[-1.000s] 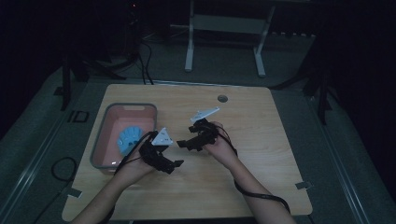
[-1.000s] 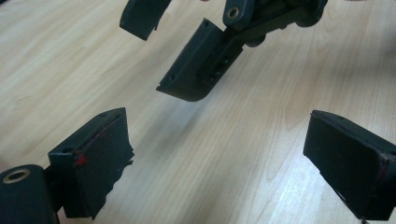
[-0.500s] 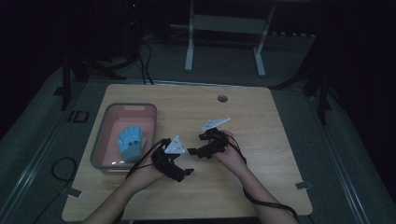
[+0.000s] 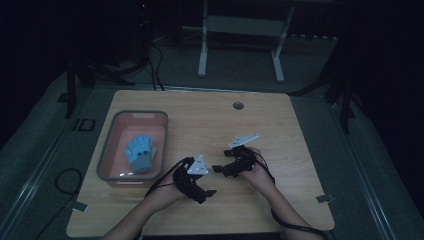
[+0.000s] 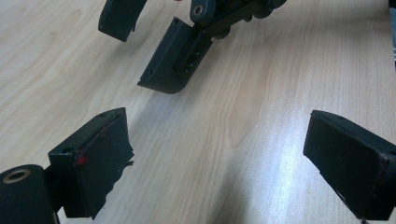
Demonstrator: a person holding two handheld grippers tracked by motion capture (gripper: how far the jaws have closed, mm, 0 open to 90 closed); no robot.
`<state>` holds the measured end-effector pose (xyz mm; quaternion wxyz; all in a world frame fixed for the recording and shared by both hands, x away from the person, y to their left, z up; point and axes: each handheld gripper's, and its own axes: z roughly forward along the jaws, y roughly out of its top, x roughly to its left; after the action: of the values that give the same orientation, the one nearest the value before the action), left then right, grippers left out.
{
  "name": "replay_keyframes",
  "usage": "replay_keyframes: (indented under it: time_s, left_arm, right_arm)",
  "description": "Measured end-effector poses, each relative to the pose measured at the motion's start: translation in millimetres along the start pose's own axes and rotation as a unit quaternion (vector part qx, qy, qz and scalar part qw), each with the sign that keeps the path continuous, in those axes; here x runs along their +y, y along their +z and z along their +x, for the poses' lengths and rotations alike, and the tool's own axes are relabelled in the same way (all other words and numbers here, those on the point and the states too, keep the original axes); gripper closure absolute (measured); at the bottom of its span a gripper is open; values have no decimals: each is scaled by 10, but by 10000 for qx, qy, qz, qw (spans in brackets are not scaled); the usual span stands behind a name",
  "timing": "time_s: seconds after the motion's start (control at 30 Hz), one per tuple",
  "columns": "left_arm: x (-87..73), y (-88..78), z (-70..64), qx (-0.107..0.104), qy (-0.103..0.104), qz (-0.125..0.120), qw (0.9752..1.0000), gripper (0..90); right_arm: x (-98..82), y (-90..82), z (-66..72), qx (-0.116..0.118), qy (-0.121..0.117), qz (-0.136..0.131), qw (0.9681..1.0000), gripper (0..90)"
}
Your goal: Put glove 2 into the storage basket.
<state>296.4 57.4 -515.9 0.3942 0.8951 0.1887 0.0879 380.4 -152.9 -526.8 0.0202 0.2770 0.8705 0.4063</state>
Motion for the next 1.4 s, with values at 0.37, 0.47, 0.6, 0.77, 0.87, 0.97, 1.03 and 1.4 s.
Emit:
replay_keyframes:
  time_s: [0.37, 0.47, 0.6, 0.77, 0.87, 0.97, 1.03, 1.4]
  left_arm:
    - [-68, 190, -135, -199, 177, -15, 9996, 77]
    - [-77, 238, -176, -210, 267, 34, 9994, 77]
    - [-91, 270, -210, -253, 270, -10, 9993, 77]
    - [-120, 307, -241, -270, 364, 40, 9990, 77]
    - [-135, 331, -266, -261, 428, 81, 9987, 77]
    - [-150, 356, -289, -285, 470, 84, 9985, 77]
    - [-159, 368, -306, -280, 491, 102, 9983, 77]
    - [-211, 370, -335, -244, 532, 99, 9982, 77]
  right_arm:
    - [-252, -65, -8, -9, 3, -16, 10000, 143]
    - [-311, -93, -5, -49, -11, -21, 10000, 141]
    - [-402, -133, -15, -122, -22, -44, 9999, 141]
    - [-507, -177, -31, -146, 49, -85, 9998, 141]
    - [-550, -208, -33, -173, 32, -92, 9998, 140]
    - [-590, -245, -38, -204, 43, -124, 9997, 140]
    - [-612, -263, -42, -199, 30, -152, 9997, 140]
    - [-777, -405, -31, -297, -59, -183, 9994, 141]
